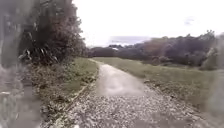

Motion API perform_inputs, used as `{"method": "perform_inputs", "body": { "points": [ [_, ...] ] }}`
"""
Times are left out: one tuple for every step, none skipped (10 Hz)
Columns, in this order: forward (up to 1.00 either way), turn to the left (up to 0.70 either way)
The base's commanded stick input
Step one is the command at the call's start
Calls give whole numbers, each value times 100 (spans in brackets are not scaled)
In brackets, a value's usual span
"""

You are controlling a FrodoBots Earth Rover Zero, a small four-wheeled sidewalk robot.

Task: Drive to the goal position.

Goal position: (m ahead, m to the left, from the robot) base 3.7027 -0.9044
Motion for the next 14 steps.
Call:
{"method": "perform_inputs", "body": {
  "points": [
    [100, 0],
    [100, 0],
    [100, 0],
    [100, 0],
    [100, 0],
    [100, 0],
    [100, 0],
    [100, 0],
    [100, 0],
    [100, 0],
    [100, 0],
    [100, 0],
    [100, 0],
    [100, 0]
  ]
}}
